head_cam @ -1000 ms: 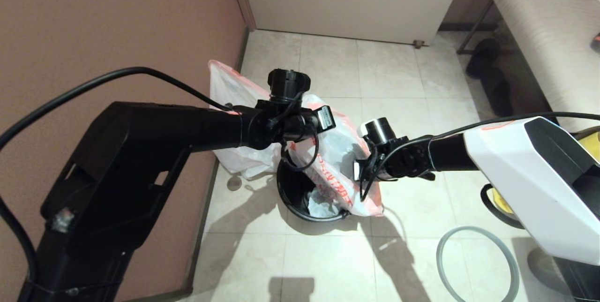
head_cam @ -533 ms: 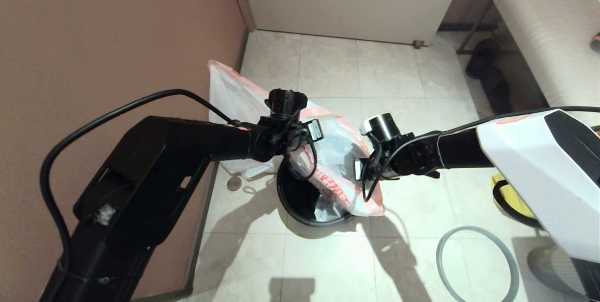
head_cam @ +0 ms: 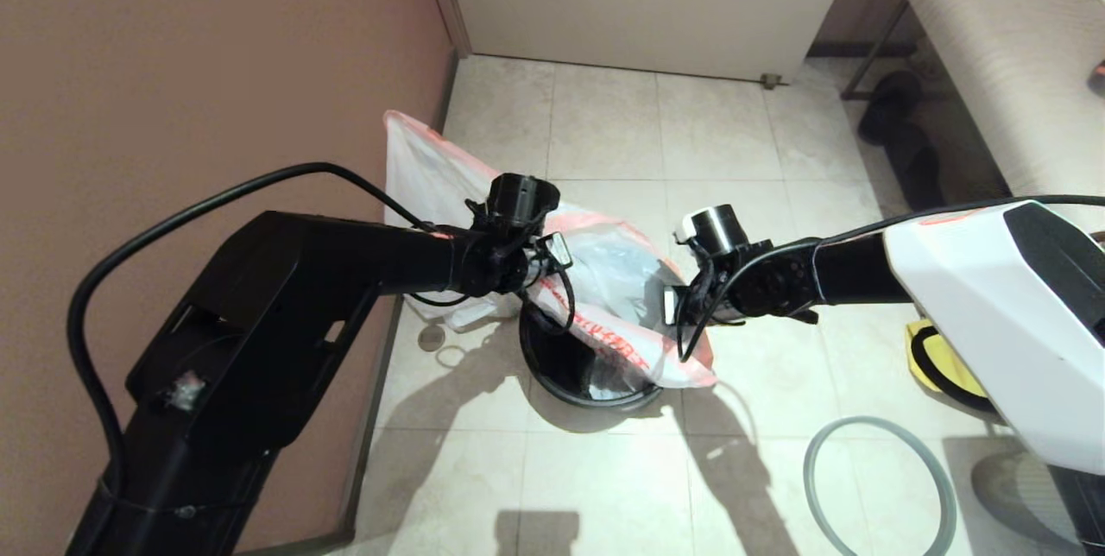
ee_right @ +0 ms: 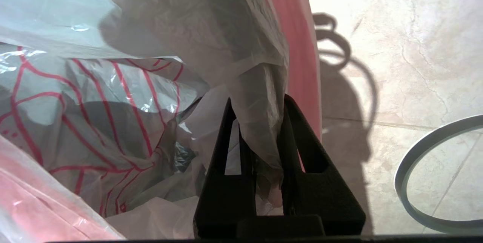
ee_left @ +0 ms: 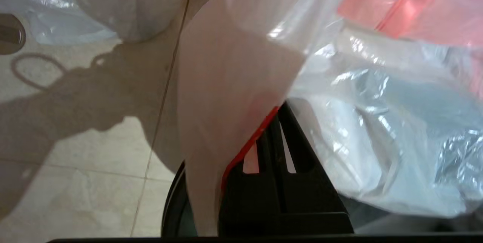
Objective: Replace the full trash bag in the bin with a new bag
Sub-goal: Put the new garbage bag on the trash can
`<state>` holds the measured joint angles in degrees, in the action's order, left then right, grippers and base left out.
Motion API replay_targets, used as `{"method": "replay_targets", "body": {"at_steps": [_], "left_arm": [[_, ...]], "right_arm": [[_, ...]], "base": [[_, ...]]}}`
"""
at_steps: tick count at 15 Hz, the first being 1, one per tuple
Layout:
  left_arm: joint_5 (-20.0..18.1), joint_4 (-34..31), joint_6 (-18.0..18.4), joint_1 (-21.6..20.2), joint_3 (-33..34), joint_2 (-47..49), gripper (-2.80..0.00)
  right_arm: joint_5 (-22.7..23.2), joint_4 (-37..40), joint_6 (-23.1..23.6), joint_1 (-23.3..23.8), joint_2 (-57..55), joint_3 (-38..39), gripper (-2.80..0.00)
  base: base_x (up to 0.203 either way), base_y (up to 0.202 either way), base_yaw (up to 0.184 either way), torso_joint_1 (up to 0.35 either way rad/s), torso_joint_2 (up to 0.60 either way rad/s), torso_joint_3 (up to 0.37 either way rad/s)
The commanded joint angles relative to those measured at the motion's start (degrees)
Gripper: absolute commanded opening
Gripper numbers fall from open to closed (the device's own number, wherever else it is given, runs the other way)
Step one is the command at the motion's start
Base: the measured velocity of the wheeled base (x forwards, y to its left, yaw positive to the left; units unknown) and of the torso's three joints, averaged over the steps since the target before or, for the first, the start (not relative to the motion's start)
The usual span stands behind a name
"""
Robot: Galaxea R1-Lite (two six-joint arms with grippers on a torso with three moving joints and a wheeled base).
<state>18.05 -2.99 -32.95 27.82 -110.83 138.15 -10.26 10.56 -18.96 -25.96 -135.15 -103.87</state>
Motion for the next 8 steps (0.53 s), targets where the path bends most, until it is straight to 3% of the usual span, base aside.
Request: {"method": "replay_targets", "body": {"at_steps": [1, 8], "left_arm": [[0.1, -2.2, -0.7, 0.0, 0.8, -1.3, -2.8], [0.1, -2.4, -2.9, -1.8, 8.7, 0.3, -2.8]], "right_arm": [[-0.1, 0.1, -0.1, 0.7, -1.0, -0.6, -2.8], [0.0, 0.1, -0.2, 2.8, -2.6, -2.9, -2.8]], "base": [[0.0, 0.0, 0.0, 0.0, 0.0, 0.0], [0.0, 0.0, 0.0, 0.0, 0.0, 0.0]]}}
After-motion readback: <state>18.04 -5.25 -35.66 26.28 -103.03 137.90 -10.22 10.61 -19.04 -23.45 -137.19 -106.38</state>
